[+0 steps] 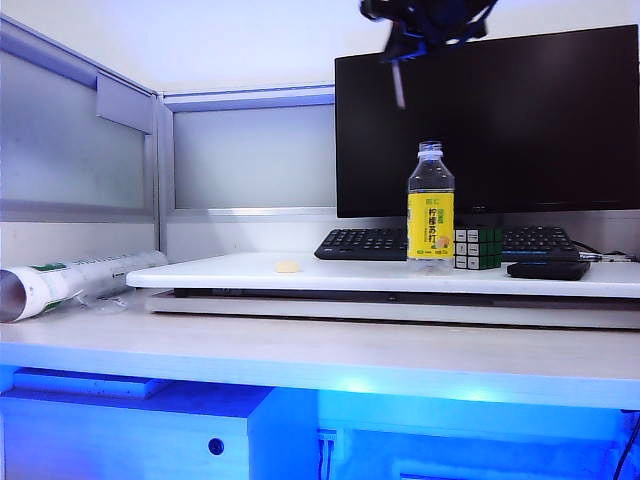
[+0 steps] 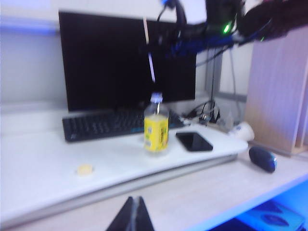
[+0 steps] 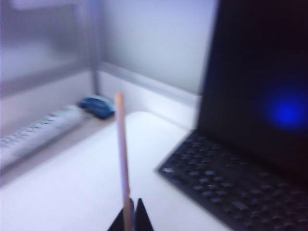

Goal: Grab a stick from the table and stick it in a plastic bottle.

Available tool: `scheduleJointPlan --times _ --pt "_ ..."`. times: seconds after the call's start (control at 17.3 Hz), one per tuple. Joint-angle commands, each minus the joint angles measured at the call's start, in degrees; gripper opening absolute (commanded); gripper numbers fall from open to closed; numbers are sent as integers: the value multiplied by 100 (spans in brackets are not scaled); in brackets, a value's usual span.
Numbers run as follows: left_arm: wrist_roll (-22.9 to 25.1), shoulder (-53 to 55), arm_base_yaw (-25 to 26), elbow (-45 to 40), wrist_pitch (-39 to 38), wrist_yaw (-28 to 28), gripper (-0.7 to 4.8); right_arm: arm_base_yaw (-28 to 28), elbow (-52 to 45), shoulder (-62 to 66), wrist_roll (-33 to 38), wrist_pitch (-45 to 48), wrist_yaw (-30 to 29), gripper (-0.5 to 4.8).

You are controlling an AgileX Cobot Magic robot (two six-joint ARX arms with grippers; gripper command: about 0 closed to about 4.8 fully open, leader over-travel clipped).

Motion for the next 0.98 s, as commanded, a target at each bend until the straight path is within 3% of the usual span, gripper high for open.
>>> scheduleJointPlan --times 0.06,0.98 --pt "-284 4 -13 9 367 39 -5 -114 28 -22 -299 291 52 -9" --pt "-282 4 -35 9 518 129 -5 -345 31 476 -658 664 317 -9"
